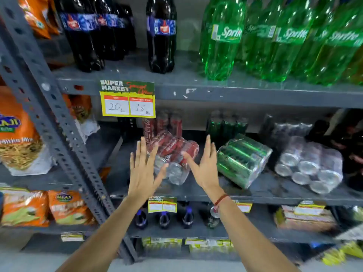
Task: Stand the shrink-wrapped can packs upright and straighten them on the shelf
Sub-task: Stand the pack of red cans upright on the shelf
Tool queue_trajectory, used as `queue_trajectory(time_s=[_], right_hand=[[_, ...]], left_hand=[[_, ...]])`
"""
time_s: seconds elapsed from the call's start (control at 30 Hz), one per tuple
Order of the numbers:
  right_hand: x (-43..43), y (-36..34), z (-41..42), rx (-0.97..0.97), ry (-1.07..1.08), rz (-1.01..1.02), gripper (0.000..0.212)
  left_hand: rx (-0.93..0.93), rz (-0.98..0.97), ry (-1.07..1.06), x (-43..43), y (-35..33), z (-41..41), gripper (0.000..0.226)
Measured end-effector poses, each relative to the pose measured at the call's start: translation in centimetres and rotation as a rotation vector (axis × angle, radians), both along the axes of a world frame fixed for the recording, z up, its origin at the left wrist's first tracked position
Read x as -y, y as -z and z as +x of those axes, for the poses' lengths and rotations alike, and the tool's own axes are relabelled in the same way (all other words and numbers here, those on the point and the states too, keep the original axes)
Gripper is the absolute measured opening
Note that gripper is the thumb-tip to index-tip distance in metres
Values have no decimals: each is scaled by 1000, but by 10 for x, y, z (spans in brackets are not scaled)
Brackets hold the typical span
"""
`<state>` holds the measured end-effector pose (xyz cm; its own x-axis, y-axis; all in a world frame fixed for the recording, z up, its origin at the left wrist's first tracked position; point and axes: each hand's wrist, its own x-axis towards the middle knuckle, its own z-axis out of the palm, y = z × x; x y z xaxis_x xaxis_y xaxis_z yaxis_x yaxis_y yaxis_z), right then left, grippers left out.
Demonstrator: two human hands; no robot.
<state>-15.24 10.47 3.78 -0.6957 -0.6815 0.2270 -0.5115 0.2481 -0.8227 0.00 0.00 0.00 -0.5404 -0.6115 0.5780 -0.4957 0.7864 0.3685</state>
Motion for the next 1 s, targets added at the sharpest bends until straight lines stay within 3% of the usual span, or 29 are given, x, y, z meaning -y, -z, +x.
queue_trajectory(time_s=[0.07,0.13,0.3,0.43,0.77,0.87,1.0], right_hand=[[14,4,-2,246,-80,129,113],[29,10,-5,360,-115,225,124],[61,22,-15,453,-129,297,145],[70,32,-24,502,-139,293,152],[60,32,-23,435,-282,181,143],[47,40,-7,251,-303,117,132],[22,60,16,-65,-343,47,126]], left_hand=[[117,110,-67,25,-7,-16,73],[234,184,-97,56,-16,-32,80],[505,444,12,104,-19,-54,72],[648,361,-16,104,-23,-58,74],[448,243,-103,81,-13,-37,85],[235,141,-130,57,1,-15,85],[20,162,-61,29,41,10,82]])
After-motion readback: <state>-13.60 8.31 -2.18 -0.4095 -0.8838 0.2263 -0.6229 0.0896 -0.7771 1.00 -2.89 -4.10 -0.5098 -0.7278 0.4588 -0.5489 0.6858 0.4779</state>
